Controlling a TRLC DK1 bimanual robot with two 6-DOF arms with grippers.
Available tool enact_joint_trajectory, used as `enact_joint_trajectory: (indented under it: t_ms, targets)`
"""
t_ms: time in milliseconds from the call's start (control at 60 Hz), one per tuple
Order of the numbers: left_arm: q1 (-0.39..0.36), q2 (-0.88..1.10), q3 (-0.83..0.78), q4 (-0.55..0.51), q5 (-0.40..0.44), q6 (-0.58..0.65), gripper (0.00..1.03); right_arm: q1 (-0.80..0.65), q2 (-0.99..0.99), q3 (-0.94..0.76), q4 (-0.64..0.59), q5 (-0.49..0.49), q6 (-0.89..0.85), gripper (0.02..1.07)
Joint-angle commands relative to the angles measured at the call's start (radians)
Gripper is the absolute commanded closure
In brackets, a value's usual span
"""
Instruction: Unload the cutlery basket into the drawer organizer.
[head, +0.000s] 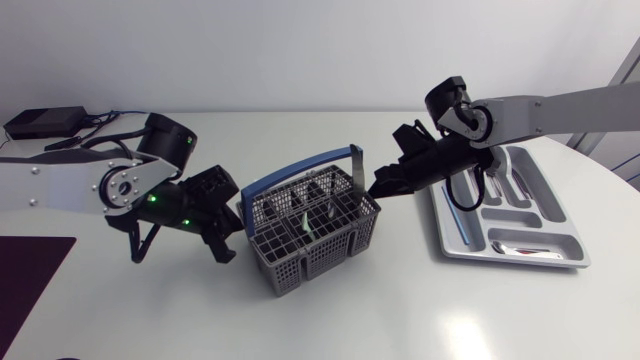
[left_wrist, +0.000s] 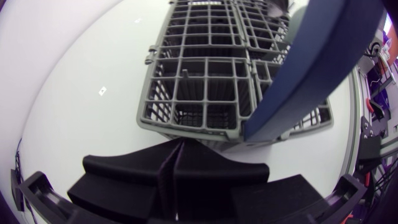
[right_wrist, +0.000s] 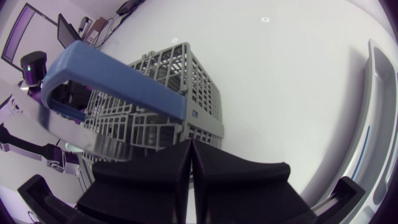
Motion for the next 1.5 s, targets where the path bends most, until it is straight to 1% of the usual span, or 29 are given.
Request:
enact_joint_trajectory:
  t_ms: [0,167,367,517,667,817,1083,1150,1300,1317,1333,1367,1433,1483]
  targets:
    - [-0.006,0.048,0.096,0.058,0.04,0.025,0.84,0.023,-0.023,-0.049,-0.017,-0.038,-0.011,1.01]
    - [0.008,0.134,0.182,0.067,0.044,0.019,0.84,0.012,-0.054,-0.08,-0.012,-0.036,-0.005,1.01]
    - [0.037,0.214,0.277,0.065,0.096,-0.01,0.84,0.012,-0.059,-0.068,0.006,-0.035,0.024,1.01]
    - [0.038,0.266,0.336,0.065,0.115,-0.022,0.84,0.018,-0.042,-0.04,0.027,-0.029,0.059,1.01]
    - [0.028,0.304,0.382,0.058,0.115,-0.03,0.84,0.018,-0.02,-0.009,0.043,-0.017,0.085,1.01]
    - [0.023,0.301,0.377,0.047,0.115,-0.031,0.84,0.006,0.003,0.018,0.044,-0.006,0.088,1.01]
    - [0.023,0.244,0.303,0.044,0.115,-0.027,0.84,-0.008,0.007,0.012,0.057,-0.003,0.087,1.01]
    - [0.04,0.226,0.294,0.036,0.113,-0.027,0.84,-0.011,-0.008,-0.003,0.067,0.019,0.087,1.01]
    - [0.13,0.128,0.291,-0.028,0.113,-0.027,0.84,-0.02,-0.088,-0.068,0.098,0.076,0.079,1.01]
    - [0.14,0.116,0.291,-0.036,0.113,-0.027,0.84,-0.022,-0.097,-0.074,0.098,0.082,0.076,1.0]
    - [0.146,0.1,0.29,-0.044,0.113,-0.028,0.84,-0.023,-0.106,-0.082,0.098,0.088,0.072,0.98]
    - [0.16,0.074,0.288,-0.065,0.113,-0.03,0.84,-0.025,-0.128,-0.095,0.101,0.097,0.068,0.91]
    - [0.183,0.024,0.296,-0.108,0.106,-0.035,0.84,-0.031,-0.166,-0.12,0.106,0.111,0.055,0.75]
    - [0.184,-0.012,0.303,-0.145,0.098,-0.038,0.84,-0.034,-0.189,-0.134,0.106,0.115,0.044,0.67]
